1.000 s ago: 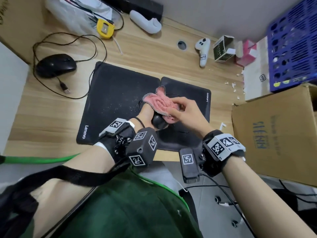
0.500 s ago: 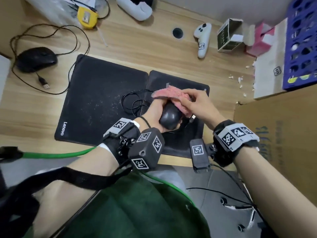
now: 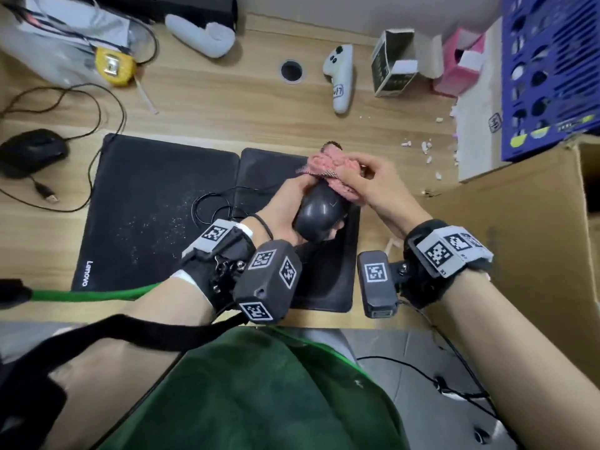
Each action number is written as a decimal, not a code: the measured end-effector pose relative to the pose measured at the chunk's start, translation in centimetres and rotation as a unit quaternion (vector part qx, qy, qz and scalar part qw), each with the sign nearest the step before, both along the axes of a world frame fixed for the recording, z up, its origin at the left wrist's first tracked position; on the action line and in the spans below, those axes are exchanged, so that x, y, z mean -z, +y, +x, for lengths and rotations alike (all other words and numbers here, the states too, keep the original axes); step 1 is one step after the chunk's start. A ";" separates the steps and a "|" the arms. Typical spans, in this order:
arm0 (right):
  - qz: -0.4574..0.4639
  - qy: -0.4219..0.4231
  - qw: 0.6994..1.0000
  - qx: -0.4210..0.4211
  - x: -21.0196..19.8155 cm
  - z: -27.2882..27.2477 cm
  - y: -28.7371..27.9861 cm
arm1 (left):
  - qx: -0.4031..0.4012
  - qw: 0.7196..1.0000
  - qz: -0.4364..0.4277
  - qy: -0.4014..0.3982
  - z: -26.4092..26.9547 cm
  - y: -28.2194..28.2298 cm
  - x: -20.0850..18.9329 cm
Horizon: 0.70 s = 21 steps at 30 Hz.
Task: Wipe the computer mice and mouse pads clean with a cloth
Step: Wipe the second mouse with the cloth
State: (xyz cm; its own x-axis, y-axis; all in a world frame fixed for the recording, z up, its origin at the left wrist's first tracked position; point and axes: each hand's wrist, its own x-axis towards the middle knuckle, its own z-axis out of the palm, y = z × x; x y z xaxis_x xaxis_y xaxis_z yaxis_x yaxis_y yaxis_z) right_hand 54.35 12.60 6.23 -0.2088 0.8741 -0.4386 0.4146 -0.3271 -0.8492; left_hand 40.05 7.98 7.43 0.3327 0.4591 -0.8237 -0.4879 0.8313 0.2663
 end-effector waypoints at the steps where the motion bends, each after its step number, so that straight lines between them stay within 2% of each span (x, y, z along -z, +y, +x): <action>1: 0.010 0.000 1.000 -0.018 -0.1 -0.7 0.1 | -0.010 1.000 -0.005 0.015 -0.1 0.1 0.4; 3: 0.042 -0.003 0.996 -0.083 -0.5 -2.7 -0.4 | -0.050 0.997 -0.016 0.050 -0.8 0.4 1.2; 6: 0.063 0.000 0.985 -0.159 -0.3 -4.3 -1.7 | -0.127 0.991 -0.035 0.015 -2.0 0.4 2.0; 9: 0.034 0.020 0.989 -0.145 0.6 -3.4 -0.5 | -0.100 0.995 -0.009 0.012 -2.2 0.1 1.1; 12: 0.024 -0.030 0.995 -0.096 1.1 -3.0 1.4 | -0.054 0.998 -0.024 -0.009 -2.2 0.0 0.7; 13: 0.030 -0.040 0.993 -0.106 1.2 -3.4 1.6 | -0.063 0.997 -0.032 0.004 -2.6 0.1 0.7; 16: 0.061 -0.020 0.974 -0.217 0.1 -6.5 0.8 | -0.159 0.986 -0.054 -0.006 -4.4 0.2 2.2; 18: 0.086 -0.015 0.960 -0.266 0.0 -8.7 -0.5 | -0.190 0.981 -0.044 0.016 -5.5 0.0 2.8; 21: 0.104 -0.033 0.967 -0.231 0.2 -9.7 -0.9 | -0.162 0.982 -0.093 0.013 -6.3 0.6 2.5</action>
State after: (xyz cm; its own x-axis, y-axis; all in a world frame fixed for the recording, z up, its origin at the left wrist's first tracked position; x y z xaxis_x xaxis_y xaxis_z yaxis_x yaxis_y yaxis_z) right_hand 44.60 11.74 6.02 -0.5761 0.7646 -0.2889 0.5317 0.0820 -0.8430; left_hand 33.70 8.54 4.93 0.1719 0.3783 -0.9096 -0.7296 0.6693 0.1405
